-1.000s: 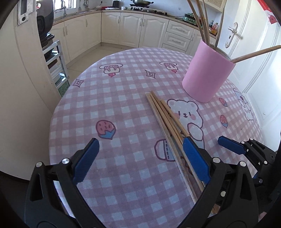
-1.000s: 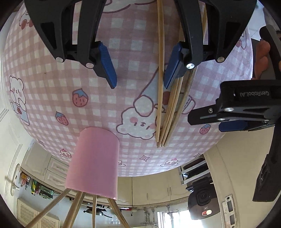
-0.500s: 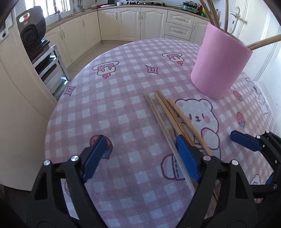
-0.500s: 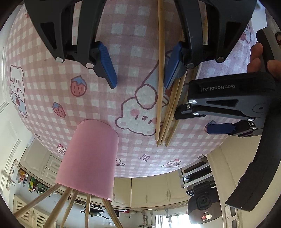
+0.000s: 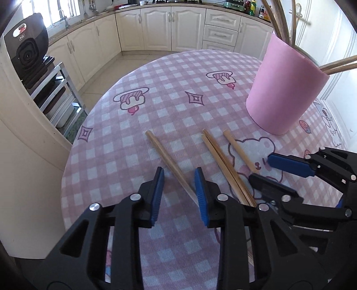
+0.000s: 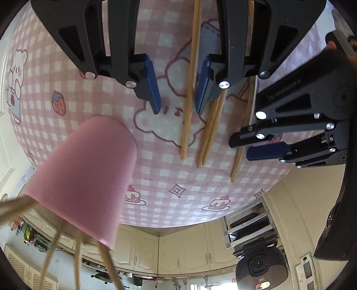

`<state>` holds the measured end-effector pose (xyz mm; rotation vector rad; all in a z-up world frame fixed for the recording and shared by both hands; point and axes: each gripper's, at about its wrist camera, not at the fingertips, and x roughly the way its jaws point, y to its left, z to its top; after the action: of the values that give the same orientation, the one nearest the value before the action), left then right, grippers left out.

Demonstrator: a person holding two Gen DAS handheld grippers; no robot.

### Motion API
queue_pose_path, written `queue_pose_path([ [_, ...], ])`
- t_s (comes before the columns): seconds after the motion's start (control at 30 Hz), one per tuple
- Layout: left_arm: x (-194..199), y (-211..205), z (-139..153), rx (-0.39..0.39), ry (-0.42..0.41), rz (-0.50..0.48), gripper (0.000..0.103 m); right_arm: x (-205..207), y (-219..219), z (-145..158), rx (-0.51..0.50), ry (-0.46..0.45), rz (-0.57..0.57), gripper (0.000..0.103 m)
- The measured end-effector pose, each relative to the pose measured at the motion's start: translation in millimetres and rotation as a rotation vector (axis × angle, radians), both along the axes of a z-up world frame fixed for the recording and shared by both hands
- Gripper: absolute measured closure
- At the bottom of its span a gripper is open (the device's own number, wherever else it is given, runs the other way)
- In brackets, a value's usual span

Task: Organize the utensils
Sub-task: 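Close the left gripper on a chopstick while the right gripper grasps another, then raise both held chopsticks upright and carry them over the pink cup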

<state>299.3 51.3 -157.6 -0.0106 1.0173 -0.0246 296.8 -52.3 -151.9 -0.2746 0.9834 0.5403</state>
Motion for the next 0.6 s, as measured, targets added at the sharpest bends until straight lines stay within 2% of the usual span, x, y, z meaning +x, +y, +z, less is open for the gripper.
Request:
queue_pose_path([
  [0.07,5.4,-0.4,-1.0,0.004,0.004,-0.006,0.079,3.9,7.4,0.3,-0.017,-0.003,0.003,0.078],
  [0.2,7.7,1.3,-1.6,-0.039,-0.010,0.009,0.086,7.3,15.6,0.4,-0.021,-0.001,0.000,0.097],
  [0.37,2.5,5.7,-1.0,-0.095,-0.021,0.028,0.098,4.7,9.2,0.1,0.035,0.008,-0.010,0.098],
  [0.47,-2.7,4.5,2.1,-0.112,-0.013,0.018,0.098,-1.6,3.4,7.9,0.071,-0.001,-0.017,0.098],
  [0.6,-14.8,-1.5,20.8,-0.132,-0.053,-0.005,0.098,-13.0,-10.8,30.4,0.163,-0.022,-0.023,0.098],
])
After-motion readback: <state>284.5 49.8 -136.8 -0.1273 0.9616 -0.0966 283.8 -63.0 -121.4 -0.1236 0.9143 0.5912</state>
